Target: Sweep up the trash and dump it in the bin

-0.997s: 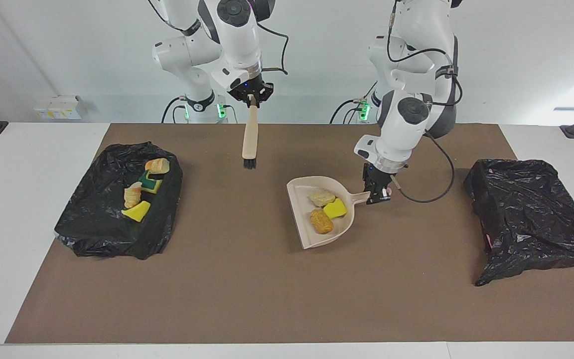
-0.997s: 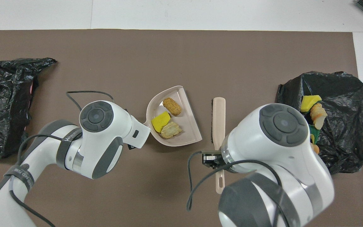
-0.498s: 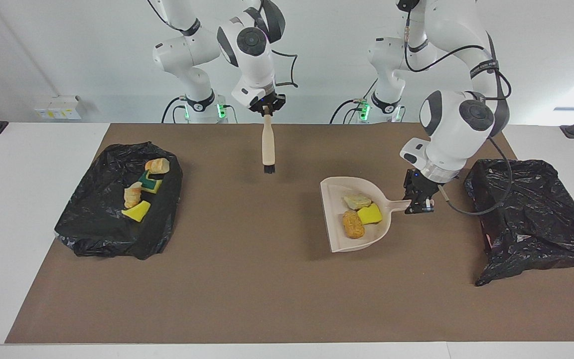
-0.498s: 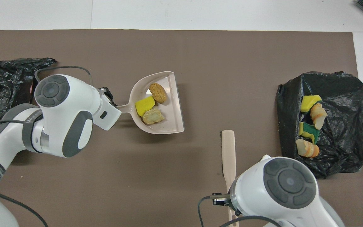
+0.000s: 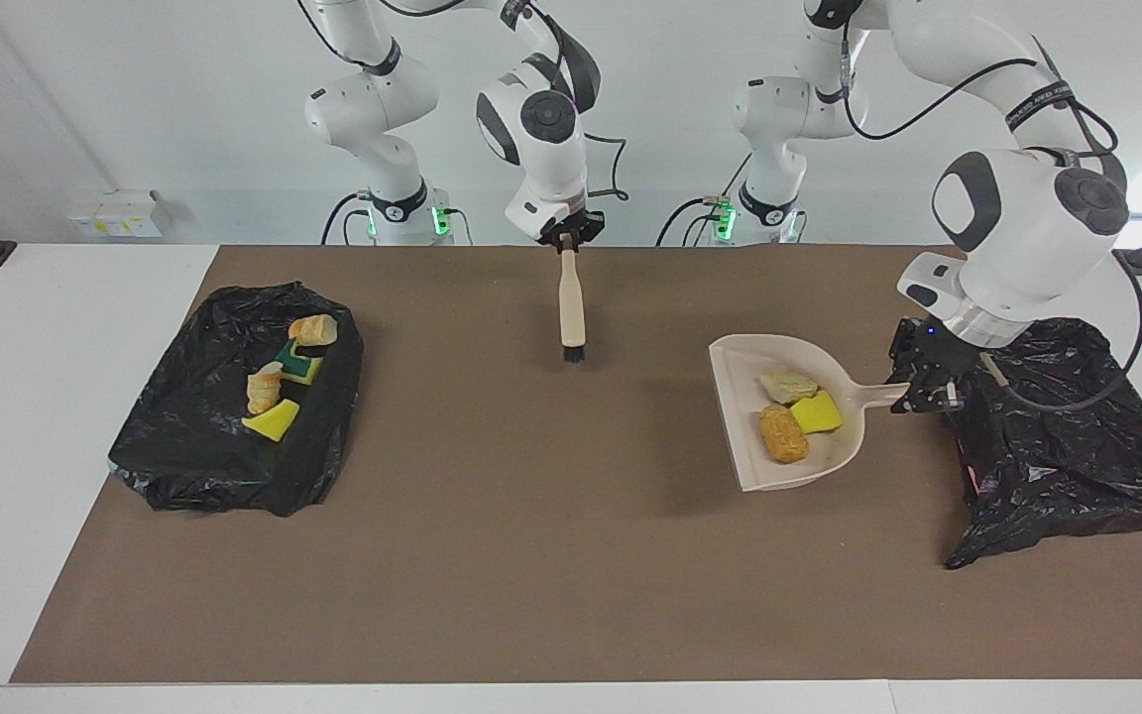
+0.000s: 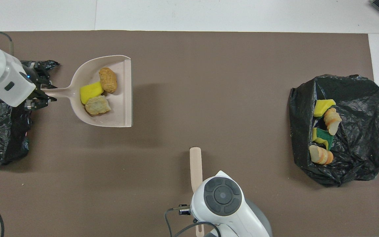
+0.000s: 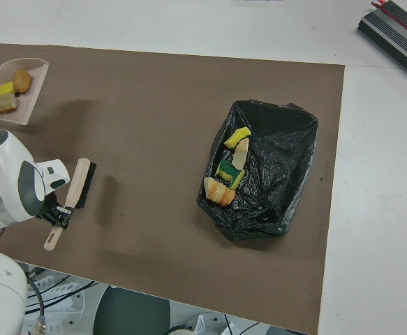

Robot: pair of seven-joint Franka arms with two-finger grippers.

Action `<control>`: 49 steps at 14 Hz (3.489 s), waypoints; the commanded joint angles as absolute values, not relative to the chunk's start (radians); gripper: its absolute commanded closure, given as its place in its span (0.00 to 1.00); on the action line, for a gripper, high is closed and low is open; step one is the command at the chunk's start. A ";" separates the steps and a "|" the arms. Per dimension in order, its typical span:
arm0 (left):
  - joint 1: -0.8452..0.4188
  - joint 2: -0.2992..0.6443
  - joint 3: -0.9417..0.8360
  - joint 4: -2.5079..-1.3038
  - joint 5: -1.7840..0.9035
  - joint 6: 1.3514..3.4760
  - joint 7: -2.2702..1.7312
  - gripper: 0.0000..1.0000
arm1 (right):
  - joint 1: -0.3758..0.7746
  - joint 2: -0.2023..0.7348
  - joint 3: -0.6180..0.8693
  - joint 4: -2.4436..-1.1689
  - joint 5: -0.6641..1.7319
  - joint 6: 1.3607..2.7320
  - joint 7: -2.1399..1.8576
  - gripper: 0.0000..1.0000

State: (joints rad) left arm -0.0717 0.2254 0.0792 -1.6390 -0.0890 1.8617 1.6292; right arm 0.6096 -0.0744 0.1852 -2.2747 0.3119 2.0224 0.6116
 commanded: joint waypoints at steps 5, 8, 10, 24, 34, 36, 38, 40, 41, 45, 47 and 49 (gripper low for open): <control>0.156 0.232 0.072 -1.594 -0.040 1.822 1.870 1.00 | 0.672 0.014 0.183 -2.250 0.331 2.102 0.660 1.00; 0.264 0.232 0.072 -1.592 -0.031 1.841 1.972 1.00 | 0.672 0.038 0.183 -2.256 0.331 2.126 0.658 1.00; 0.304 0.235 0.072 -1.583 0.049 1.853 1.980 1.00 | 0.670 0.054 0.183 -2.246 0.331 2.131 0.660 0.70; 0.347 0.219 0.077 -1.652 0.768 2.295 1.775 1.00 | 0.546 -0.144 0.169 -2.102 0.214 1.898 0.575 0.00; 0.307 0.127 0.074 -1.672 0.948 2.367 1.687 1.00 | 0.154 -0.282 0.166 -2.033 0.193 1.798 0.287 0.00; 0.310 0.114 0.074 -1.672 1.008 2.410 1.651 1.00 | 0.121 -0.281 0.167 -2.022 0.128 1.790 0.238 0.00; 0.334 0.068 0.078 -1.741 1.032 2.521 1.632 1.00 | 0.097 -0.281 0.166 -2.002 0.072 1.766 0.236 0.00; 0.370 0.020 0.078 -1.824 1.063 2.574 1.586 1.00 | 0.071 -0.278 0.166 -1.976 0.031 1.752 0.235 0.00; 0.365 0.018 0.078 -1.825 1.077 2.557 1.563 1.00 | 0.049 -0.275 0.166 -1.953 0.015 1.746 0.233 0.00; 0.302 0.025 0.066 -1.792 1.054 2.369 1.557 1.00 | -0.035 -0.247 0.167 -1.847 0.014 1.700 0.230 0.00; 0.246 0.029 0.066 -1.769 1.000 2.236 1.559 1.00 | -0.040 -0.236 0.160 -1.829 0.014 1.694 0.230 0.00; 0.169 0.035 0.066 -1.743 0.954 2.098 1.559 1.00 | -0.044 -0.227 0.144 -1.813 0.017 1.683 0.230 0.00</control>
